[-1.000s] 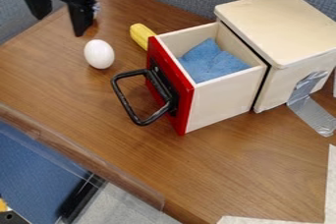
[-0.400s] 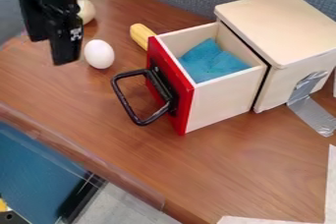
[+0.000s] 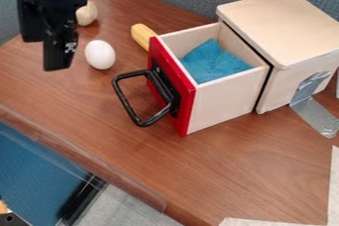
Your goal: Clóse the drawer
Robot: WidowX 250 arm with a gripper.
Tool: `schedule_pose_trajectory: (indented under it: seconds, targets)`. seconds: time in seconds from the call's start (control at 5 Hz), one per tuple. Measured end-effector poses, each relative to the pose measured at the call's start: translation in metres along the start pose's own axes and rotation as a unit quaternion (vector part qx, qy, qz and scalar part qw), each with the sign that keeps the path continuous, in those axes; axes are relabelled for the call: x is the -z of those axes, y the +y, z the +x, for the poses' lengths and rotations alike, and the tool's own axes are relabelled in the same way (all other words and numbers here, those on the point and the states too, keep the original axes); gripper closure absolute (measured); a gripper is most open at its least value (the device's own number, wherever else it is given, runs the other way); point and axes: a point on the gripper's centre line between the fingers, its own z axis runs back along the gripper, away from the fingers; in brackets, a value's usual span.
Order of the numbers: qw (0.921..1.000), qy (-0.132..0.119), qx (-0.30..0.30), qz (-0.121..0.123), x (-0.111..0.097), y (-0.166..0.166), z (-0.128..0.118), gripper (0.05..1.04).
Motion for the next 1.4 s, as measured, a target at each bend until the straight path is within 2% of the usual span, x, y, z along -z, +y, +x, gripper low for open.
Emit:
schedule_pose_trajectory:
  seconds: [0.4, 0.6, 0.8, 1.0, 1.2, 1.4]
  targets:
    - [0.9970, -0.073, 0.023, -0.009, 0.015, 0.008, -0.012, 0.083]
    - [0.9949, -0.085, 0.051, -0.020, 0.031, 0.000, -0.011, 0.083]
    - [0.9917, -0.106, 0.070, -0.019, 0.047, -0.011, -0.007, 0.083]
    - [0.9880, -0.126, 0.089, -0.002, 0.066, -0.029, -0.001, 0.083]
    - [0.9878, -0.124, 0.093, 0.016, 0.092, -0.045, 0.005, 0.082]
    - [0.9872, -0.131, 0.084, 0.032, 0.100, -0.046, 0.019, 0.082]
